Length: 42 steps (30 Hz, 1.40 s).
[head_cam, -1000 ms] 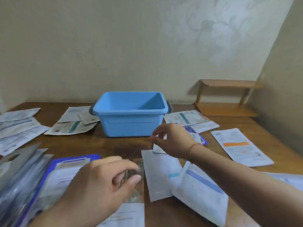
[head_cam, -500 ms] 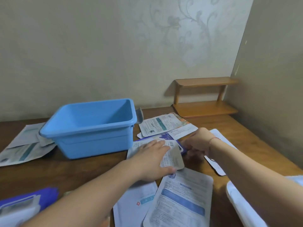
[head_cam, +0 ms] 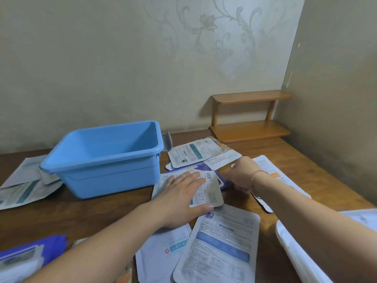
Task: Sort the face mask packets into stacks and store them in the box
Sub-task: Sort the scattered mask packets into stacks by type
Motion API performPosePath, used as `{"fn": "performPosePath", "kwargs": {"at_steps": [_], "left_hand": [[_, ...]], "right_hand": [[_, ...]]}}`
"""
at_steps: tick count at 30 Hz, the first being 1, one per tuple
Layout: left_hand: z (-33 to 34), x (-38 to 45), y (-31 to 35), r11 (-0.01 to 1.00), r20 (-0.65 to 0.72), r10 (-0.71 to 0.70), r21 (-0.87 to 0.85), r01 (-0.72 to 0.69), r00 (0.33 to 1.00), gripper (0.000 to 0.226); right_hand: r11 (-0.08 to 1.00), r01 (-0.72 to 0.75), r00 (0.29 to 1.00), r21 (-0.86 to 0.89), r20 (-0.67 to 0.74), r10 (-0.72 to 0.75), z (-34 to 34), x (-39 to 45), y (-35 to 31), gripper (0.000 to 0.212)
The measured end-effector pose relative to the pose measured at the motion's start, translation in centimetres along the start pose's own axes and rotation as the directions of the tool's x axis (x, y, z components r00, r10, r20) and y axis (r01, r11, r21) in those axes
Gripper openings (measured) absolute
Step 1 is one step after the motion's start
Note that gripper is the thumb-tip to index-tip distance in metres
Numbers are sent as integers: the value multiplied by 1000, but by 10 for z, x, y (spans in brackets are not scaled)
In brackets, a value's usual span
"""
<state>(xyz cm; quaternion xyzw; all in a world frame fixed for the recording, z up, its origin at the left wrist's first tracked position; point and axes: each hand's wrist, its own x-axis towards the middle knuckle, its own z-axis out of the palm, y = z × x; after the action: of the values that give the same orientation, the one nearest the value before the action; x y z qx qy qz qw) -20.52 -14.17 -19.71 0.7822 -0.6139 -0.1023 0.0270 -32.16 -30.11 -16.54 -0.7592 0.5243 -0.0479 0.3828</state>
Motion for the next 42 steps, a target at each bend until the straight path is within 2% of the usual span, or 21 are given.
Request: {"fn": "performPosePath", "kwargs": {"at_steps": [3, 6, 9, 13, 17, 20, 24, 27, 30, 32, 34, 37, 38, 40, 42], "left_hand": [[1, -2, 2, 1000, 15, -14, 11, 14, 1000, 86], [0, -2, 3, 1000, 12, -28, 4, 28, 1000, 84], [-1, -1, 3, 999, 12, -41, -14, 41, 999, 85], [0, 3, 1, 998, -7, -63, -23, 63, 998, 86], [0, 12, -1, 996, -15, -91, -16, 91, 996, 92], [1, 14, 9, 998, -39, -67, 2, 67, 997, 100], [-1, 19, 53, 990, -155, 121, 96, -106, 981, 96], [-1, 32, 79, 964, -272, 224, 202, -172, 936, 74], [4, 42, 93, 855, -395, 443, 456, -246, 805, 34], [10, 46, 97, 793, -439, 546, 545, -271, 713, 16], [18, 49, 98, 764, -526, 621, 572, -299, 580, 17], [20, 45, 89, 695, -647, 708, 568, -440, 284, 22], [19, 42, 84, 662, -657, 723, 570, -487, 215, 25], [16, 37, 74, 615, -659, 739, 577, -537, 140, 35], [17, 35, 68, 598, -659, 745, 590, -542, 105, 41]], "right_hand": [[993, 38, 998, -115, -38, -42, 6, -3, 0, 22], [982, 9, 1000, -188, 7, -8, 12, -2, -1, 23], [977, -29, 998, -211, 53, 41, 11, -2, 0, 24], [983, 11, 999, -184, 44, -3, -9, -11, 16, 18], [999, -3, 1000, -53, 25, 4, -39, -27, 48, 20], [985, -77, 996, 152, 60, 69, -46, -36, 57, 21], [851, -181, 980, 492, 165, 113, -50, -41, 64, 9], [812, -186, 976, 553, 202, 86, -60, -46, 79, 11], [832, -159, 977, 531, 207, 55, -74, -59, 98, 10], [838, -155, 977, 524, 205, 53, -84, -64, 111, 17], [818, -145, 980, 556, 197, 40, -90, -63, 120, 29], [738, -129, 986, 662, 163, 25, -93, -53, 125, 60], [686, -163, 979, 709, 204, 23, -94, -50, 124, 71], [588, -274, 933, 761, 358, -28, -95, -47, 120, 86], [616, -313, 880, 723, 464, -99, -90, -48, 115, 82]]}}
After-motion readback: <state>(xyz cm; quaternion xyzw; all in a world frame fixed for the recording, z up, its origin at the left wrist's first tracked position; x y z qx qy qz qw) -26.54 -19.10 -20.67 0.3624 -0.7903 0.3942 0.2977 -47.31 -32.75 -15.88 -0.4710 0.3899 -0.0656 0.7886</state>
